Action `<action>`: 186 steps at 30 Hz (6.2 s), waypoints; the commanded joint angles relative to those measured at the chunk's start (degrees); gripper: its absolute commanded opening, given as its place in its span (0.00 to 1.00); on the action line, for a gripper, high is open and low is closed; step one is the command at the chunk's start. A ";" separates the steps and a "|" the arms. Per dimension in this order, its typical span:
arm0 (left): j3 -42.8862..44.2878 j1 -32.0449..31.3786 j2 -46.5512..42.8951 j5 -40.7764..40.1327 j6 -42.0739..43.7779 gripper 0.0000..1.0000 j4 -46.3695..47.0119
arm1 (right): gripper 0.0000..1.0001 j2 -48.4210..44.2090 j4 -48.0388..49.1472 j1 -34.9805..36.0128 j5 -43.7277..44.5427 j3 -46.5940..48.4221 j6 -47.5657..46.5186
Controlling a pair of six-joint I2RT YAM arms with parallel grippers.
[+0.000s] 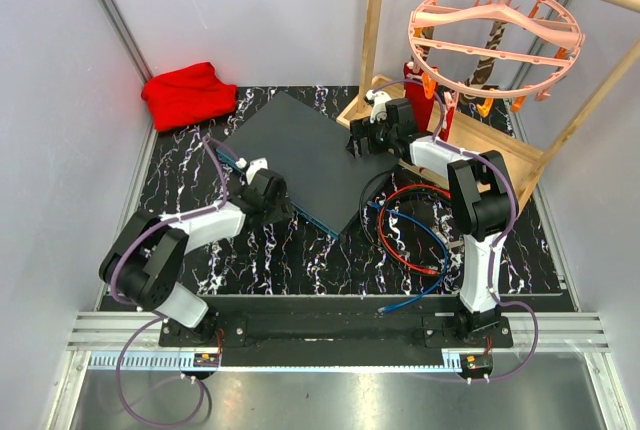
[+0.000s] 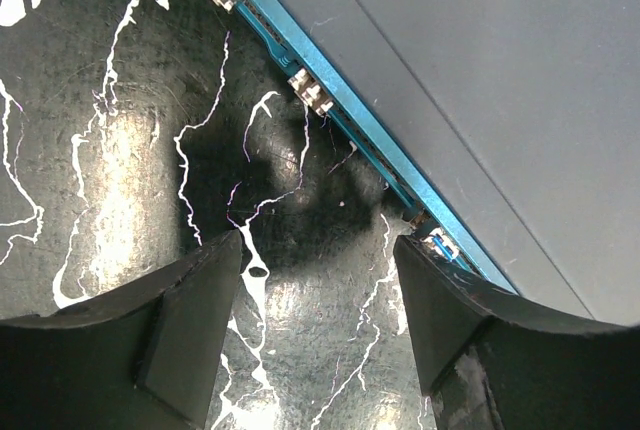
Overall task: Insert the plug into the switch port
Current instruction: Insert the plug into the switch port, then pick up the plug from the center of the board.
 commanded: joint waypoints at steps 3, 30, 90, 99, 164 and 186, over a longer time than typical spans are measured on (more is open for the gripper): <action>5.28 -0.15 1.96 0.26 0.01 0.70 8.32 | 0.99 2.55 -9.71 0.97 -7.63 -2.57 0.94; 3.01 -0.15 -2.24 1.76 0.11 0.70 19.41 | 0.99 1.68 -15.42 1.50 -8.26 -1.78 -2.32; -9.22 -2.53 -77.22 -13.97 34.91 0.99 -10.39 | 0.59 -46.68 -46.02 -22.85 32.44 -38.78 53.32; -9.40 -2.79 -77.14 -14.06 35.17 0.99 -10.04 | 0.55 -38.68 -41.70 -24.52 29.63 -38.17 55.25; 7.83 -32.14 -4.98 0.09 42.82 0.74 25.90 | 0.00 -38.93 -36.34 12.22 17.23 -20.32 71.78; 11.96 -32.23 2.93 -2.11 44.05 0.34 25.20 | 0.00 -39.64 -36.34 13.62 17.76 -19.80 72.13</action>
